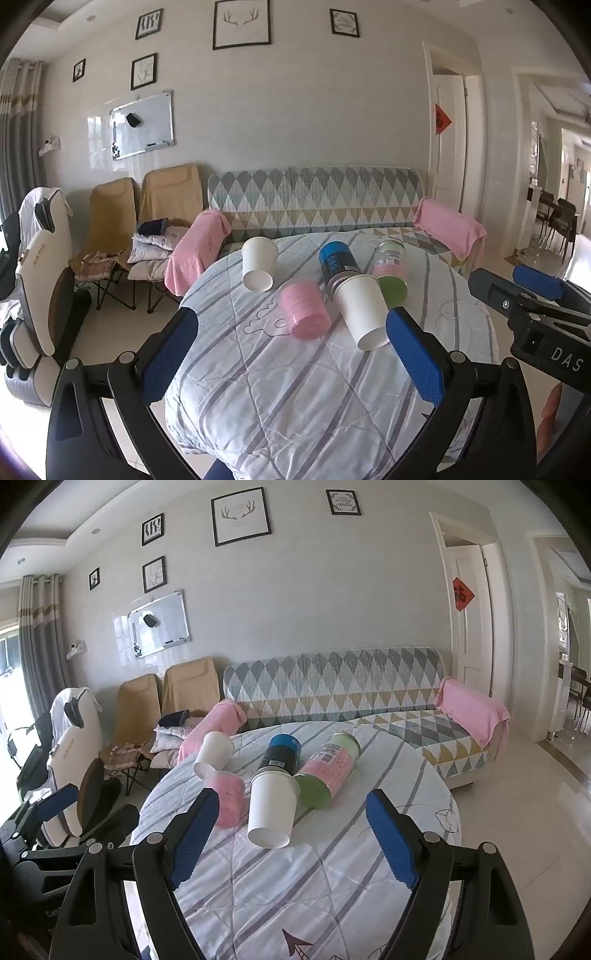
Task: Flip cup upright
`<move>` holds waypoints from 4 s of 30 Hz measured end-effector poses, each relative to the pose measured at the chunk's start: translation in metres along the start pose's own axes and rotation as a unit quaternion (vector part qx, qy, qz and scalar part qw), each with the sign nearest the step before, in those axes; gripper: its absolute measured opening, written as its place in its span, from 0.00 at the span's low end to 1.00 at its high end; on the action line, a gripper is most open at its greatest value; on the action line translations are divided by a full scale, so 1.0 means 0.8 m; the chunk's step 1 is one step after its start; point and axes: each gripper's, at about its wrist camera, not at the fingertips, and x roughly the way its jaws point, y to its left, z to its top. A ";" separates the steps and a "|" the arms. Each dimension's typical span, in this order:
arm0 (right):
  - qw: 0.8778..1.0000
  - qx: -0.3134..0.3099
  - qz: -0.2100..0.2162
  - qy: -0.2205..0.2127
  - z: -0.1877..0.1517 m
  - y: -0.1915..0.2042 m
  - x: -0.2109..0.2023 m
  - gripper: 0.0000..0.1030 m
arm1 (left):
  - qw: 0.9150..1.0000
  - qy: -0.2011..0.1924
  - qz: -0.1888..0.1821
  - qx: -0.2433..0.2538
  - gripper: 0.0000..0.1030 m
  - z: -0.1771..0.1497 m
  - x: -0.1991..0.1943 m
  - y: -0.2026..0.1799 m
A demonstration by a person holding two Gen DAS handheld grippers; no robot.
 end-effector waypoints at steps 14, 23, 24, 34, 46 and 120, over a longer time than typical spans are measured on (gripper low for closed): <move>1.000 -0.005 -0.001 0.009 -0.007 0.008 0.012 0.80 | 1.000 0.006 -0.006 -0.008 1.00 -0.009 0.013 0.002; 1.000 -0.008 -0.002 0.011 -0.005 0.008 0.010 0.80 | 1.000 0.009 -0.009 -0.013 1.00 -0.017 0.027 0.002; 1.000 -0.008 -0.003 0.011 -0.006 0.009 0.011 0.80 | 1.000 0.011 -0.010 -0.013 1.00 -0.016 0.026 0.005; 1.000 -0.008 -0.007 0.019 -0.005 0.012 0.018 0.80 | 0.999 0.022 -0.015 -0.017 1.00 -0.018 0.035 0.007; 0.999 -0.002 -0.011 0.038 0.000 0.007 0.031 0.80 | 0.999 0.044 -0.017 -0.020 1.00 -0.016 0.050 0.015; 0.971 0.008 0.047 0.234 0.078 0.027 0.222 0.80 | 0.988 0.139 -0.063 0.024 1.00 0.056 0.193 0.024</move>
